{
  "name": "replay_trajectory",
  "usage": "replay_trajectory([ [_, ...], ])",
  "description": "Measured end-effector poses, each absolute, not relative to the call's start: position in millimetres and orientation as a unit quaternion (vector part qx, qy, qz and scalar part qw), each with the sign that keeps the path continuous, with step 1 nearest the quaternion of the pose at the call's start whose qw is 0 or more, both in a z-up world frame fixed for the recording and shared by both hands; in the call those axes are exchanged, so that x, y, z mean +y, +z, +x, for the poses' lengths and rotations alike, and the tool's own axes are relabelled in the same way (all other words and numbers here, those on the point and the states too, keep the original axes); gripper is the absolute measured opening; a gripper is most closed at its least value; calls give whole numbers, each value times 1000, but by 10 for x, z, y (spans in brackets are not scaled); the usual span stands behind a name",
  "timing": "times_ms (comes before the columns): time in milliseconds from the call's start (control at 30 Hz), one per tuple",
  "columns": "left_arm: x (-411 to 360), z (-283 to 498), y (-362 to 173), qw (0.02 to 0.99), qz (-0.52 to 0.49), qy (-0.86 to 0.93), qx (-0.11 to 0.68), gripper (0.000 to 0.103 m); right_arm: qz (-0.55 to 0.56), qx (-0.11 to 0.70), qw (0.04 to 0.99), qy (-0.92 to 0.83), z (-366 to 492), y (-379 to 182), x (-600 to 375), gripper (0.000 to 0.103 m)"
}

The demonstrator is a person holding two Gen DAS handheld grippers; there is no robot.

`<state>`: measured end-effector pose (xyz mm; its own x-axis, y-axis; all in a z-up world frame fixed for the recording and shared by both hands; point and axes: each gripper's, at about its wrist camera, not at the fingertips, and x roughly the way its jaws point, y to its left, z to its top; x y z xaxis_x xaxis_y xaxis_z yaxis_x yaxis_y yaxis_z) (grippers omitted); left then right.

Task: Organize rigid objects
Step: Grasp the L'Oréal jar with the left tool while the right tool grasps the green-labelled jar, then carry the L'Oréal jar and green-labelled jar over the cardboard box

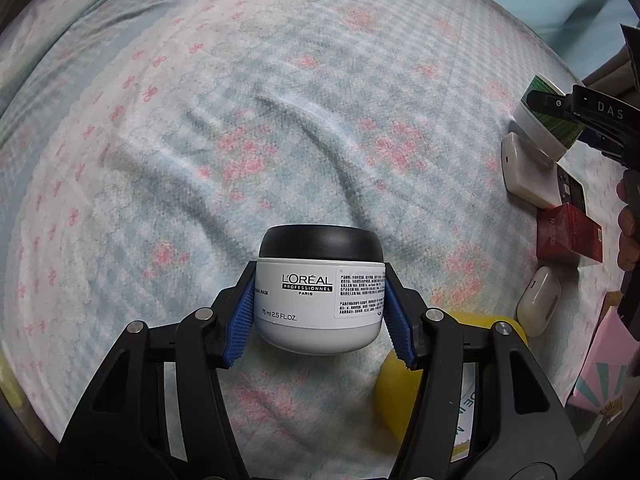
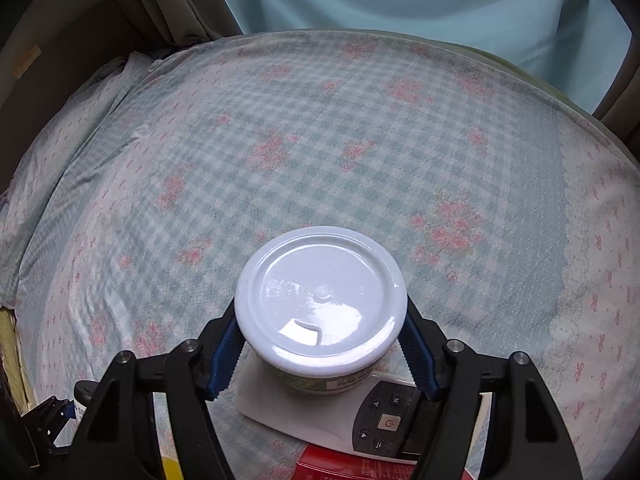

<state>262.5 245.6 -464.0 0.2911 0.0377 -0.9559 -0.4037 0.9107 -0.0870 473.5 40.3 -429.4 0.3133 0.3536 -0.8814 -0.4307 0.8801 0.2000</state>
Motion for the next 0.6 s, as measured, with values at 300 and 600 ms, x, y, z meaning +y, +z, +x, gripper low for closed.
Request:
replay_trajectory([
  [300,2396,2550,-4354,799,-157,138,564,54,-26,517,817,254,4576,-3916,321,66],
  [600,2109,2394,-3496,827,-130,111,536,54,3,494,832,253,4159,-3038,17,66],
])
